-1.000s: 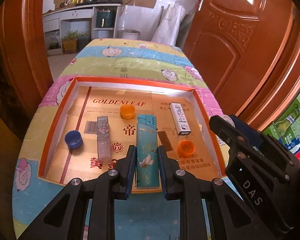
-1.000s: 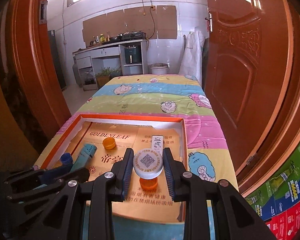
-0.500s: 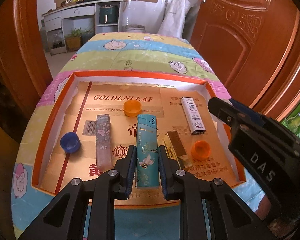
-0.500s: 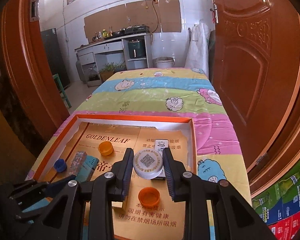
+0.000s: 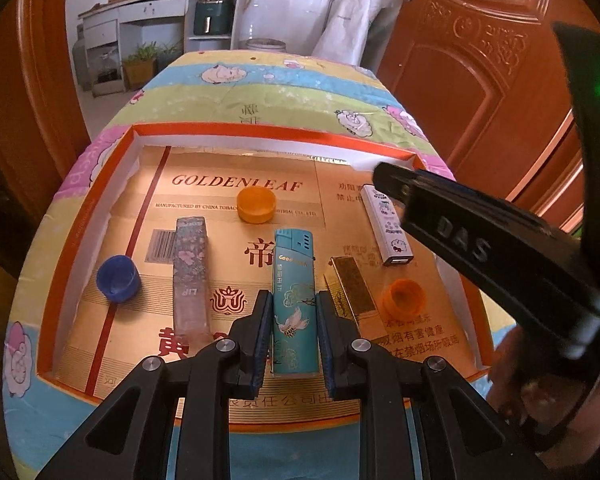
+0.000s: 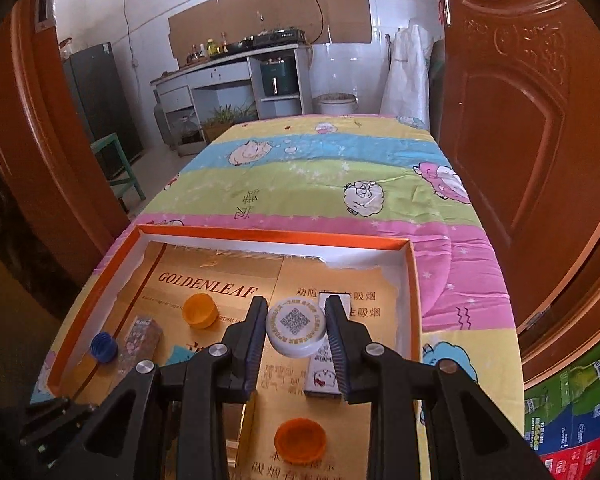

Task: Organize rigid objects
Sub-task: 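Carry the teal lighter into the lid with the left gripper while the right gripper holds the container, then open the left gripper to release the teal lighter in the lid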

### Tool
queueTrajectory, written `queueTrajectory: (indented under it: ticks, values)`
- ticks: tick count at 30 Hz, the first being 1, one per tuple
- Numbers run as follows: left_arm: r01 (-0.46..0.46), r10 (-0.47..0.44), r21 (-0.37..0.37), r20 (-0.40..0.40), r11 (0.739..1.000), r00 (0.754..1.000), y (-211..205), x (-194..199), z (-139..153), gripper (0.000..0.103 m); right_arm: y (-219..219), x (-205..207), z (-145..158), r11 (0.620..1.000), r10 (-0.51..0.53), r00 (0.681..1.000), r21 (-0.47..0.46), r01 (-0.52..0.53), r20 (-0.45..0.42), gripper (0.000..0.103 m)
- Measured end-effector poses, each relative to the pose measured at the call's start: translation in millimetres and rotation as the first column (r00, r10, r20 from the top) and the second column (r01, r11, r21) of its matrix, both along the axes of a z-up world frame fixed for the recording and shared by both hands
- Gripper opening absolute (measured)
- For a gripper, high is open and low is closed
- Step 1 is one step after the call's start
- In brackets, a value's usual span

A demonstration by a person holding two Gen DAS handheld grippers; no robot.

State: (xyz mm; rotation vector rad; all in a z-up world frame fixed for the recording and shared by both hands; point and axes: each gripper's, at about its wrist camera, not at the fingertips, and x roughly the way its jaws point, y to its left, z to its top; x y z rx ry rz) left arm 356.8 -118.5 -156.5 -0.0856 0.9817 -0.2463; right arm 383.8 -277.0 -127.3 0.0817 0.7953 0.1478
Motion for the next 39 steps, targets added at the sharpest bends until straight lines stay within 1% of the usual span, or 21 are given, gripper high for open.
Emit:
queueTrajectory:
  ticks: [5,14,23,24,26,28,29,35,39]
  values:
    - [0.000,0.001,0.014,-0.010,1.000,1.000,-0.1,1.5,-6.2,0.022,8.9,12.9,-5.2,1.000,0.016,1.000,0.008,-0.015,-0.022,0.030]
    - [0.002,-0.001,0.036,-0.017,0.999,1.000,-1.2,5.0,-14.1,0.022,21.4,27.2,-23.9,0.999,0.016,0.996,-0.045,-0.020,-0.091,0.030]
    - [0.011,-0.011,0.005,-0.010,1.000,1.000,2.7,4.1,-17.4,0.024,27.0,34.4,-31.5,0.996,0.009,0.988,-0.088,-0.023,-0.153,0.030]
    - [0.014,-0.014,0.003,-0.009,1.000,1.000,2.2,3.8,-17.3,0.025,27.4,34.7,-32.1,0.996,0.011,0.987,-0.089,-0.025,-0.158,0.030]
    - [0.016,-0.016,0.004,-0.005,1.000,1.000,2.4,3.0,-16.8,0.030,28.7,36.8,-35.6,0.995,0.010,0.984,-0.100,-0.029,-0.181,0.031]
    - [0.015,-0.015,0.003,0.000,1.000,1.000,3.1,2.6,-16.5,0.044,29.9,38.9,-39.0,0.994,0.012,0.979,-0.106,-0.034,-0.202,0.031]
    - [0.014,-0.014,-0.001,0.001,1.000,1.000,4.1,2.5,-16.5,0.046,30.3,39.2,-39.1,0.994,0.011,0.980,-0.108,-0.033,-0.200,0.031]
    - [-0.002,0.002,-0.003,0.011,1.000,1.000,10.7,0.1,-15.0,0.049,28.5,37.0,-35.0,0.995,0.011,0.985,-0.093,-0.028,-0.175,0.031]
    - [-0.002,0.003,-0.007,0.036,1.000,0.999,13.7,-2.7,-9.0,0.050,25.5,34.1,-30.1,0.997,0.000,0.988,-0.076,-0.011,-0.152,0.031]
